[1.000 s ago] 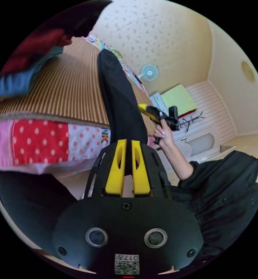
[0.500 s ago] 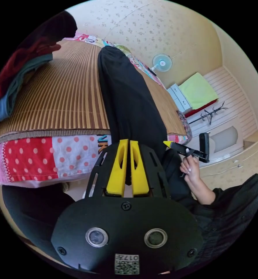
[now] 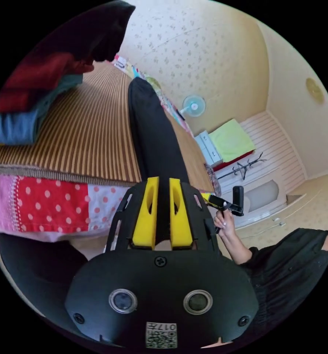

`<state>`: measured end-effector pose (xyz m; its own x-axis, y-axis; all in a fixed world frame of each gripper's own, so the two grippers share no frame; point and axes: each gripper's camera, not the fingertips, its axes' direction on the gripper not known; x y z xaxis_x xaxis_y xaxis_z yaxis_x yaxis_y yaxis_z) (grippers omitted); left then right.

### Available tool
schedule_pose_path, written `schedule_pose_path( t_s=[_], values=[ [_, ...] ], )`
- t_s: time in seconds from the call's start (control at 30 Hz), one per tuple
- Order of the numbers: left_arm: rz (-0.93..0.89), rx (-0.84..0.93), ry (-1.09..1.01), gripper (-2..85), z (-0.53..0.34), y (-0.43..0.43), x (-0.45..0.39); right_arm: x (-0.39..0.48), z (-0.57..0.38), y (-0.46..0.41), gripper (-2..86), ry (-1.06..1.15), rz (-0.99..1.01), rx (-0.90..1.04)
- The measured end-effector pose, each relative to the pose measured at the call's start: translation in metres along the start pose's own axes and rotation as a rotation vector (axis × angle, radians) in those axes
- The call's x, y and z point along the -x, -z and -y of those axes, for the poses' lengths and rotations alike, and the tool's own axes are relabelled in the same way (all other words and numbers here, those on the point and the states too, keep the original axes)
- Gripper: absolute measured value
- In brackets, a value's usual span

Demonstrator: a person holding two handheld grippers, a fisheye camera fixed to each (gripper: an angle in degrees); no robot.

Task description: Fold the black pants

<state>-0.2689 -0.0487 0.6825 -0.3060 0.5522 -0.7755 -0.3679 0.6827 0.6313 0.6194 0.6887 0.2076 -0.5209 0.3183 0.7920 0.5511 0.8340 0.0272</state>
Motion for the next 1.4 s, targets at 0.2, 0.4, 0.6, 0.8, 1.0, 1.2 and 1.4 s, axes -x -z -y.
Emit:
schedule_pose_path(
  t_s=[0.2,0.4,0.6,0.8,1.0,1.2,1.4],
  values=[
    [0.11,0.09,0.041,13.1,0.094,-0.038,0.011,-0.042,0.088,0.011,13.0,-0.085,-0.042,-0.025],
    [0.01,0.309,0.076,4.1,0.108,-0.086,0.023,-0.056,0.112,-0.037,5.1,-0.083,0.1,0.223],
    [0.028,0.38,-0.042,5.9,0.051,-0.064,-0.017,-0.024,0.059,0.001,5.5,-0.056,0.073,0.291],
    [-0.186,0.267,0.068,14.9,0.077,-0.051,0.005,-0.063,0.064,0.06,10.8,-0.197,0.187,0.088],
    [-0.09,0.201,0.117,13.5,0.141,-0.061,0.02,-0.086,0.112,0.057,12.0,-0.23,0.241,0.111],
    [-0.154,0.297,0.276,4.5,0.163,-0.099,0.039,-0.072,0.138,0.031,7.7,-0.181,0.304,0.196],
    [-0.414,0.203,0.196,3.4,0.14,-0.061,0.014,-0.065,0.101,0.085,2.7,-0.173,0.606,0.069]
  ],
)
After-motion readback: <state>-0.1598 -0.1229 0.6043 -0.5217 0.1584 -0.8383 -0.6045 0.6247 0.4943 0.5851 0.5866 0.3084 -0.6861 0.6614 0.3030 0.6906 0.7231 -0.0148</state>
